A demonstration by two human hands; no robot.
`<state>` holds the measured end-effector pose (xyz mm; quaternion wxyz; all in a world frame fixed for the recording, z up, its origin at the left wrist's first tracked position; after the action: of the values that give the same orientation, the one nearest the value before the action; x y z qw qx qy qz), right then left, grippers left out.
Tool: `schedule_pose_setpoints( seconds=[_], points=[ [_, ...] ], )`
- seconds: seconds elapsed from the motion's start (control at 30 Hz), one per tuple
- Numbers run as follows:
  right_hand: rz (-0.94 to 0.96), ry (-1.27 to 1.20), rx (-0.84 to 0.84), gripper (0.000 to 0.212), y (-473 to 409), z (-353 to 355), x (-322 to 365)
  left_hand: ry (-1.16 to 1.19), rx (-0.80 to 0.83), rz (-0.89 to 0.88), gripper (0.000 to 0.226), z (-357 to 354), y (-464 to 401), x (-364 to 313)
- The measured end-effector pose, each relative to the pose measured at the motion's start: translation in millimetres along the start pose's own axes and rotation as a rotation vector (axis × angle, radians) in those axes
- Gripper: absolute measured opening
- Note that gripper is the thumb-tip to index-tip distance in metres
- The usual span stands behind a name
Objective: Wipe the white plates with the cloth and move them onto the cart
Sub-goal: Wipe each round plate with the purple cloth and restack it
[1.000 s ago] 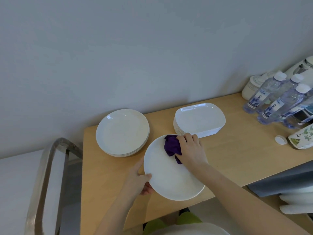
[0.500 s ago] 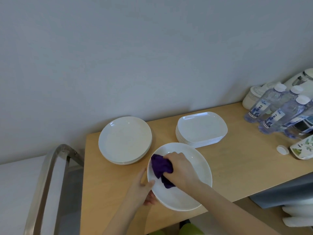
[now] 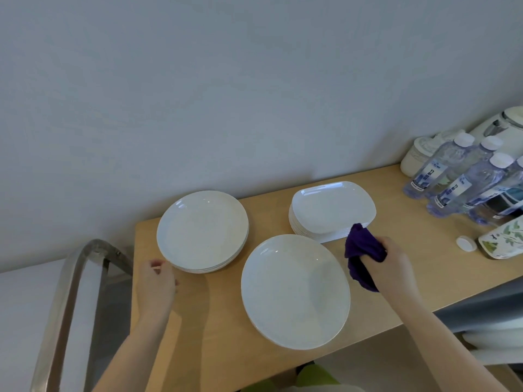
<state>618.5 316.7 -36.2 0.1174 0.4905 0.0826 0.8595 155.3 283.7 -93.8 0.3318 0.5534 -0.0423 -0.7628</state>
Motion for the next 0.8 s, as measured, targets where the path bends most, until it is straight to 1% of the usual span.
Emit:
schedule_pose_setpoints(
  seconds=[0.03, 0.1, 0.13, 0.2, 0.27, 0.37, 0.47, 0.57, 0.63, 0.67, 0.77, 0.8],
  points=[
    [-0.033, 0.034, -0.014, 0.017, -1.7, 0.5, -9.7, -0.003, -0.022, 0.009, 0.023, 3.3, -5.2, 0.7],
    [-0.103, 0.201, -0.038, 0.01, -7.0, 0.3, -24.2, 0.003, -0.015, 0.036, 0.037, 4.0, -16.2, 3.0],
    [-0.148, 0.278, -0.035, 0.01, -9.8, -1.5, -30.5, 0.001, 0.009, 0.058, 0.044, 1.8, -21.9, 4.7],
    [-0.233, 0.355, -0.006, 0.013, -15.1, -7.8, -42.2, -0.028, 0.08, 0.103, 0.054, -6.2, -31.7, 6.0],
    [-0.302, 0.427, 0.001, 0.021, -19.1, -12.2, -50.5, -0.097, 0.146, 0.106, 0.052, -14.2, -38.6, 3.4],
    [-0.373, 0.513, 0.016, 0.034, -20.7, -17.2, -58.2, -0.17, 0.163, 0.089, 0.047, -15.9, -44.2, 0.9],
    [-0.431, 0.556, 0.099, 0.044, -20.9, -25.6, -68.4, -0.211, 0.157, 0.09, 0.039, -13.1, -47.4, 3.1],
    [-0.47, 0.587, 0.201, 0.048, -24.0, -27.2, -72.3, -0.188, 0.167, 0.081, 0.032, -12.9, -49.2, 3.7],
    [-0.439, 0.687, 0.268, 0.046, -31.3, -23.5, -60.3, -0.187, 0.181, 0.087, 0.029, -13.0, -49.2, 4.0],
    [-0.376, 0.704, 0.258, 0.042, -37.4, -20.6, -46.1, -0.188, 0.187, 0.091, 0.028, -13.3, -49.0, 4.0],
    [-0.069, 0.585, 0.179, 0.033, -50.0, -29.1, 28.0, -0.172, 0.191, 0.096, 0.025, -16.3, -50.8, 5.1],
    [0.034, 0.537, 0.196, 0.028, -52.7, -43.2, 54.7, -0.162, 0.196, 0.101, 0.027, -18.2, -52.5, 6.0]
  ],
)
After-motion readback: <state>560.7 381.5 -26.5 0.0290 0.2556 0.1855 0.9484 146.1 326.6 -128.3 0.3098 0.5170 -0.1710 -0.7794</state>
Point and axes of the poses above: each hand's wrist, its own y-axis away from the middle knuckle, its own z-axis out of the back of the hand, x = y × z, the point moved 9 cm from there along -y, towards the middle knuckle, and after that the axes turned 13 degrees about x, right-handed, at the moved point
